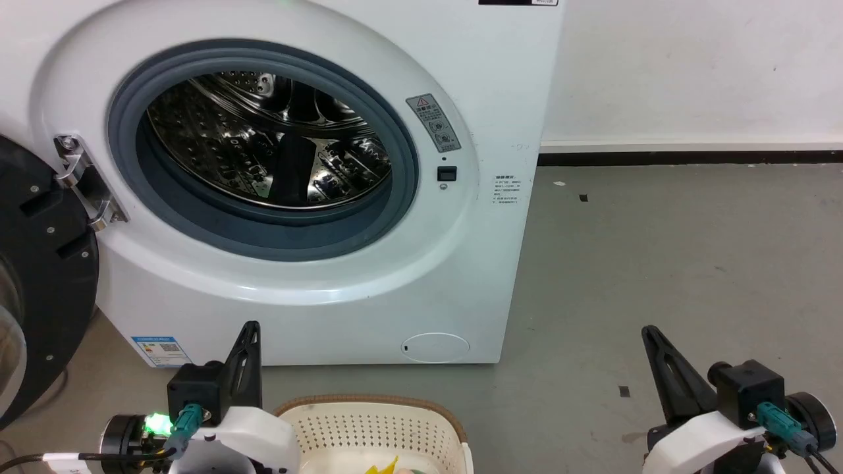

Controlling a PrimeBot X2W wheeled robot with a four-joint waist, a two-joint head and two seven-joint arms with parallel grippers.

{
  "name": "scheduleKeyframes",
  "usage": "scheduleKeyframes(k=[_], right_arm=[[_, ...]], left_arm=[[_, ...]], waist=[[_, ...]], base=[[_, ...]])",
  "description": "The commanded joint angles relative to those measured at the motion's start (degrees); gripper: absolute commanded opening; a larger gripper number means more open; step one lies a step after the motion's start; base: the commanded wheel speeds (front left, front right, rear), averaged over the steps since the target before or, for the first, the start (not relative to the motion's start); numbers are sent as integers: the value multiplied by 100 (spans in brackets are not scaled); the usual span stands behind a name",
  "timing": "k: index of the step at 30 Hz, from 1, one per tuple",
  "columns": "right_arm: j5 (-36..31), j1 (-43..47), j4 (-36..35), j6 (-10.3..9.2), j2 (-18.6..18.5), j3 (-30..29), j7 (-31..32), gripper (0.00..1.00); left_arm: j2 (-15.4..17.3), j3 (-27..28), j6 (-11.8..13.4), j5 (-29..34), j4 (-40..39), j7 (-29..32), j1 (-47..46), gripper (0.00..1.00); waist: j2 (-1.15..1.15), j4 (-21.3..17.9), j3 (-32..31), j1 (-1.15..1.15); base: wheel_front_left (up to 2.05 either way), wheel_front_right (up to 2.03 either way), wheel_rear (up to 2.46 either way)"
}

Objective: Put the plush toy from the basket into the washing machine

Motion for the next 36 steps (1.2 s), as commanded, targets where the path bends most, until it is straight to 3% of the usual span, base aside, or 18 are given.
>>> scheduleKeyframes(k=[1, 3, 4, 22, 36], right_arm=[[-44, -72, 14, -4, -1, -3, 4, 0], [-44, -72, 14, -4, -1, -3, 4, 0], [0, 0, 0, 0, 0, -2, -1, 100], [229, -35, -73, -1, 0, -171, -189, 100], [452, -271, -159, -1, 0, -243, -356, 100]], left_arm=[[1, 3, -24, 15, -25, 2, 13, 0], [1, 3, -24, 15, -25, 2, 13, 0], [0, -2, 0, 0, 0, -1, 0, 100], [7, -121, 115, -47, 175, -189, -185, 100], [11, -303, -54, -127, 1197, -357, -829, 100]], waist=[[0, 0, 0, 0], [0, 0, 0, 0], [0, 0, 0, 0], [0, -10, 110, 0], [0, -115, 618, 0]], base=[[0, 0, 0], [0, 0, 0], [0, 0, 0], [0, 0, 0], [0, 0, 0]])
